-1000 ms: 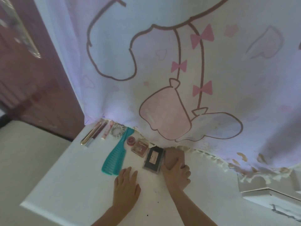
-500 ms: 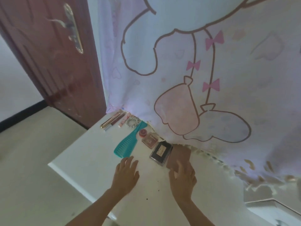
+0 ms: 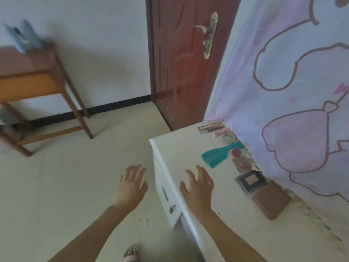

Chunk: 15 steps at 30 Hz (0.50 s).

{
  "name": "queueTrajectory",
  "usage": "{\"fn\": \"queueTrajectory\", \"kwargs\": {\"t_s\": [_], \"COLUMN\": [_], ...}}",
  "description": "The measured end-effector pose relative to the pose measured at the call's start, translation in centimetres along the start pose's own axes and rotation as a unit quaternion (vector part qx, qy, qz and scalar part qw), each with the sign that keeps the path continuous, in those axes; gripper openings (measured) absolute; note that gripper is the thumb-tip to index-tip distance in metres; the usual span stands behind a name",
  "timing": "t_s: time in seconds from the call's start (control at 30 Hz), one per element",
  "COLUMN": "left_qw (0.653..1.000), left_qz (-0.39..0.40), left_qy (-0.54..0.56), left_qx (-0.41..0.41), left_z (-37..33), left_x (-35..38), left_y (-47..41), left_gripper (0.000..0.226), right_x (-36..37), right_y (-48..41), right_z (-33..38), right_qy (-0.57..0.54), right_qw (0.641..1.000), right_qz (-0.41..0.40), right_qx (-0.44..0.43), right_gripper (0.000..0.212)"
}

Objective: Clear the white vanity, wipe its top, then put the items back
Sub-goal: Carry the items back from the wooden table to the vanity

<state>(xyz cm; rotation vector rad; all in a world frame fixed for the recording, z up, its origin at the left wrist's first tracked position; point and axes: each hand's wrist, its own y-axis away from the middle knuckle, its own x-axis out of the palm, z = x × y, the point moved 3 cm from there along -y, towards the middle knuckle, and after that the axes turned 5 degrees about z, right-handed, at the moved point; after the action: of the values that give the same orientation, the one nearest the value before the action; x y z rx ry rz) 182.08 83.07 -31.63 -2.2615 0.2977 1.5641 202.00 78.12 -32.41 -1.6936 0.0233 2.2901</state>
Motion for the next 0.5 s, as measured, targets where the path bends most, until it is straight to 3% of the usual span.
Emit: {"fn": "queueTrajectory", "kwargs": {"t_s": [0.23, 0.4, 0.5], "left_qw": [0.989, 0.969, 0.962], "left_qz": [-0.019, -0.037, -0.06], "left_qy": [-0.03, -0.03, -0.079], "left_qx": [-0.142, -0.244, -0.254], "left_z": [10.5, 19.7, 26.4], "left_x": [-6.5, -14.5, -20.1], "left_y": [5.5, 10.2, 12.7], "left_gripper": [0.043, 0.072, 0.076], "right_x": [2.1, 3.3, 3.1], "right_y": [-2.5, -3.7, -4.1], "right_z": [13.6, 27.2, 36.4], "right_qy": [0.036, 0.029, 0.01], "right_qw": [0.977, 0.939, 0.915], "right_qz": [0.033, -0.006, -0.04], "right_qx": [-0.207, -0.342, -0.4], "right_gripper": [0.049, 0.051, 0.052]}}
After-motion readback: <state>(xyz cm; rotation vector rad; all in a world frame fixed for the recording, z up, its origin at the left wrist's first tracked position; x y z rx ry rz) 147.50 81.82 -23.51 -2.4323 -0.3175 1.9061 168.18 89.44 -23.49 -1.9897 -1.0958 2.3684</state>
